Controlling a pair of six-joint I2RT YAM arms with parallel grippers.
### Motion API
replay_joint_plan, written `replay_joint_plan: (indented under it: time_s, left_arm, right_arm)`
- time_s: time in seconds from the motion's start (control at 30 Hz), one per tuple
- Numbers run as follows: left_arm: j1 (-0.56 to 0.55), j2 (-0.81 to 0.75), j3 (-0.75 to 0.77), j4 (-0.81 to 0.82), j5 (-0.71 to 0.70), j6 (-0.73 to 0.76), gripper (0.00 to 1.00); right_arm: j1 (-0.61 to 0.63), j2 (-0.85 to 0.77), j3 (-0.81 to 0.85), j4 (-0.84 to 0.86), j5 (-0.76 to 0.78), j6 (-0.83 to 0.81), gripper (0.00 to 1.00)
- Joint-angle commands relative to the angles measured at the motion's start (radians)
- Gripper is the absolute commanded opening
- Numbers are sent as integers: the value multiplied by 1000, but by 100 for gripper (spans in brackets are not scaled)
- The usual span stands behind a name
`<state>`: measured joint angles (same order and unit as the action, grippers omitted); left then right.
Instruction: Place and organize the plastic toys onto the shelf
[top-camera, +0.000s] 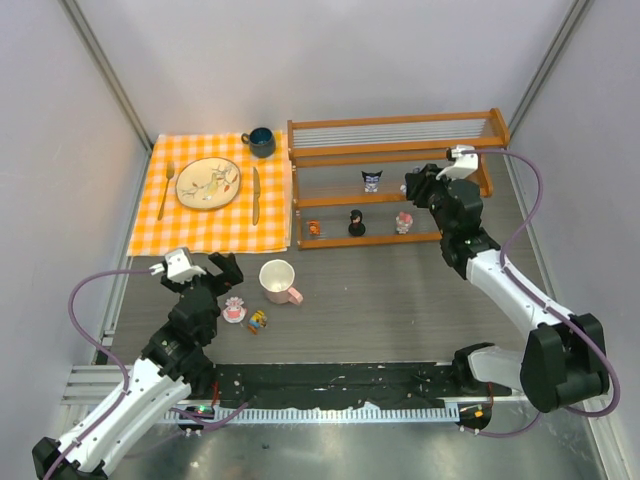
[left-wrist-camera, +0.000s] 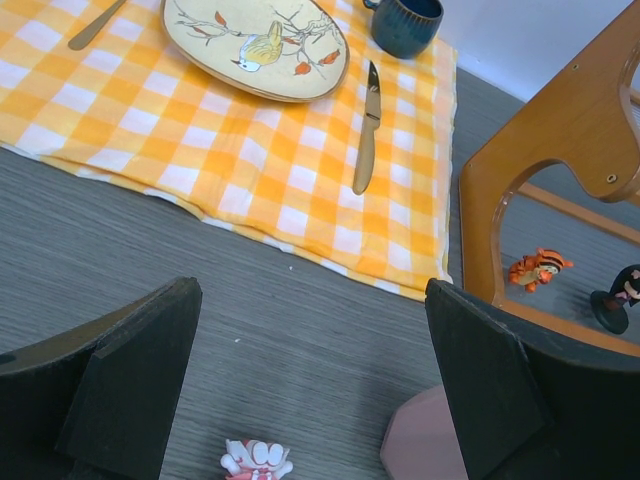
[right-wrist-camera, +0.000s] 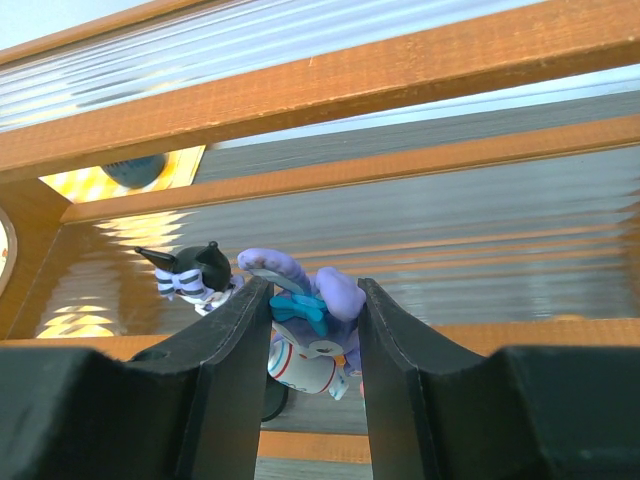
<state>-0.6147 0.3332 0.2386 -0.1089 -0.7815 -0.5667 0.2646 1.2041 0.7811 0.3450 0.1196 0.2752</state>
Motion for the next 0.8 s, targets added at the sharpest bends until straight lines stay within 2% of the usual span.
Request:
replay_joint_plan:
  time_s: [0.0,0.77]
  left_arm:
    - [3,10,1,51,-7,10,100]
    - [3,43,4,80,-9,19,100]
  right_arm:
    - [-18,8,41,112,-24,13,1]
    - [-47,137,32,259,-74,24,1]
